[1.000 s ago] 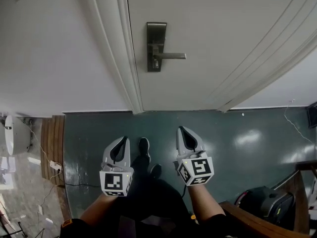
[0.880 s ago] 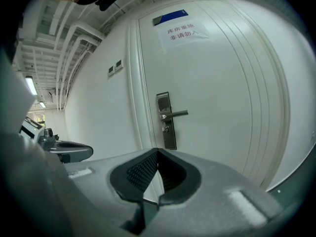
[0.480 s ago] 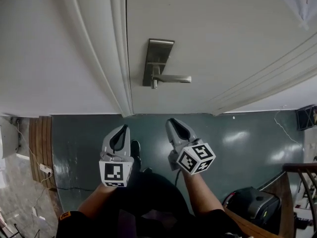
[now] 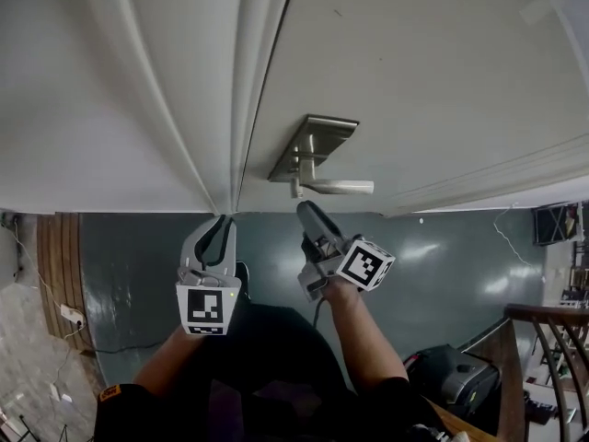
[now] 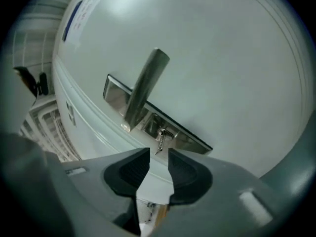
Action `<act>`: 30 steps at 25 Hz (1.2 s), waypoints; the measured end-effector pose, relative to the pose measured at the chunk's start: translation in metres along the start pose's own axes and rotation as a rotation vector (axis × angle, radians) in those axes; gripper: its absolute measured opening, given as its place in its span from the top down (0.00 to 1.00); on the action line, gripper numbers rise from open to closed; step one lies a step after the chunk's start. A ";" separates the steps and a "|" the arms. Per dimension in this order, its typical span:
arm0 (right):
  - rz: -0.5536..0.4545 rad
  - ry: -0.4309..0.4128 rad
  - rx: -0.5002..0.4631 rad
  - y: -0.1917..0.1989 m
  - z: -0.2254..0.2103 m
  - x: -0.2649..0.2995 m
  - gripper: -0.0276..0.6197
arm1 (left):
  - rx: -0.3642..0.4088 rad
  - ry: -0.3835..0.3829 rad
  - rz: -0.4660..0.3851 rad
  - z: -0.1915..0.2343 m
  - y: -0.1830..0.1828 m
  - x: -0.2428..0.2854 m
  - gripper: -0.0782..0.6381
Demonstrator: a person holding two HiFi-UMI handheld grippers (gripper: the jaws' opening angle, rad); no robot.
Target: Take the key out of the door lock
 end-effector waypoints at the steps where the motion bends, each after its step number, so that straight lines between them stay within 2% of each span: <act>1: -0.008 -0.010 0.053 0.000 -0.004 0.005 0.81 | 0.003 0.001 0.000 0.004 0.000 0.004 0.82; 6: -0.044 -0.073 0.278 0.003 -0.018 0.022 0.81 | 0.009 -0.007 -0.008 0.017 -0.003 0.014 0.82; 10: -0.047 -0.120 0.373 0.002 -0.020 0.036 0.81 | 0.002 -0.031 -0.018 0.025 -0.006 0.015 0.82; 14: -0.053 -0.124 0.426 0.005 -0.024 0.041 0.91 | -0.004 -0.051 -0.017 0.030 -0.006 0.012 0.83; 19: -0.076 -0.121 0.470 0.008 -0.026 0.040 0.92 | -0.006 -0.059 -0.020 0.032 -0.006 0.007 0.84; 25: -0.094 -0.127 0.562 0.024 -0.022 0.020 0.93 | -0.006 -0.031 -0.035 0.024 -0.009 0.005 0.84; 30: -0.067 -0.138 0.549 0.036 -0.012 -0.010 0.93 | -0.021 -0.027 -0.041 0.018 -0.007 0.003 0.85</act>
Point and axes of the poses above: the fingertips, and each gripper's own axes: x forward along the fingers, z to its left, y out of its underside, the point moved 10 cm from there along -x, backward along the fingers, and after that the axes turned 9 degrees about -z, right-handed, at the moved point
